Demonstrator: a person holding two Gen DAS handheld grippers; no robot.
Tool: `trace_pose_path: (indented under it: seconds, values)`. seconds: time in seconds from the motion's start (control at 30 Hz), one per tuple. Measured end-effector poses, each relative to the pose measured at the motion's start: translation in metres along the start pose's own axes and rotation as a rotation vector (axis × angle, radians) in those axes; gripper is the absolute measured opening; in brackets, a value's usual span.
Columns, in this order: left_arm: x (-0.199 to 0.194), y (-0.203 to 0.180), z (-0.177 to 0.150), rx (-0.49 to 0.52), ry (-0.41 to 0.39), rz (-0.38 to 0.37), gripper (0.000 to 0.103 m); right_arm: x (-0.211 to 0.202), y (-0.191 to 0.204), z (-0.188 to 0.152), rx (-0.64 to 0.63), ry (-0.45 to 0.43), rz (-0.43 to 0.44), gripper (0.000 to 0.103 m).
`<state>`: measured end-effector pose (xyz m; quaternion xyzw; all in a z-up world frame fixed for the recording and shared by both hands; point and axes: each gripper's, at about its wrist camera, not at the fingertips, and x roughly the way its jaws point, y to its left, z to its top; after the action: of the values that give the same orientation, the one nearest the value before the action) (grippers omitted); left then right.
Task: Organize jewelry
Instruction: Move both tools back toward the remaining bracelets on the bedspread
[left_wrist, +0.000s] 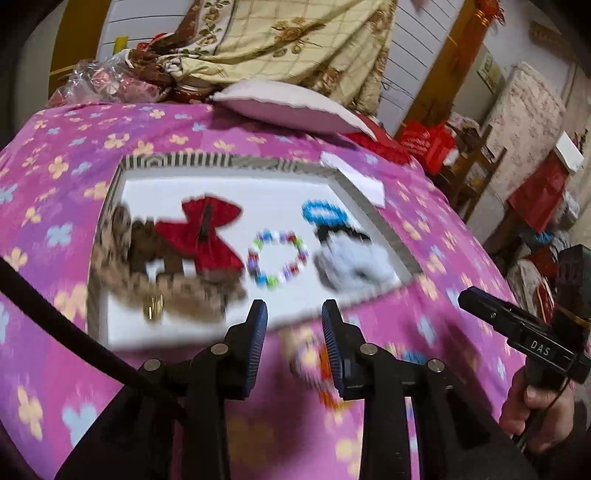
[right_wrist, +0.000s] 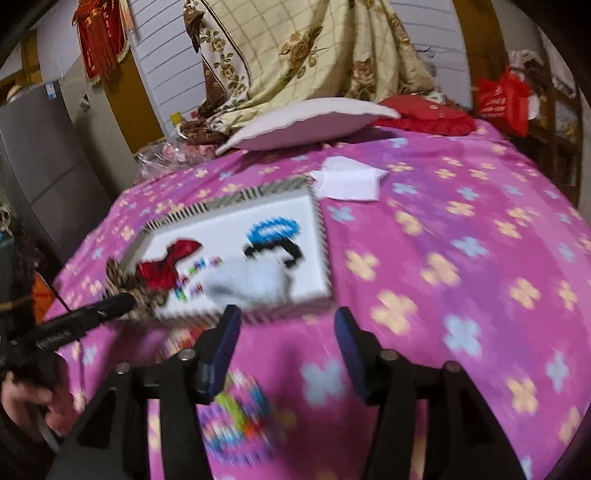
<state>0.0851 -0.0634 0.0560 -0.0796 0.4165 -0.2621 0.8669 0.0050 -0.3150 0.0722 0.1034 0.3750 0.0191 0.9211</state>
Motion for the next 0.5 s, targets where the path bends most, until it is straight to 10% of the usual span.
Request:
trace_pose_path:
  seconds: [0.23, 0.5]
  values:
    - [0.009, -0.029, -0.035, 0.19, 0.104, -0.047, 0.025, 0.006, -0.02, -0.049, 0.003, 0.165, -0.051, 0.063]
    - [0.023, -0.031, -0.033, 0.195, 0.117, -0.032, 0.025, 0.007, -0.017, -0.041, 0.027, 0.122, -0.024, 0.063]
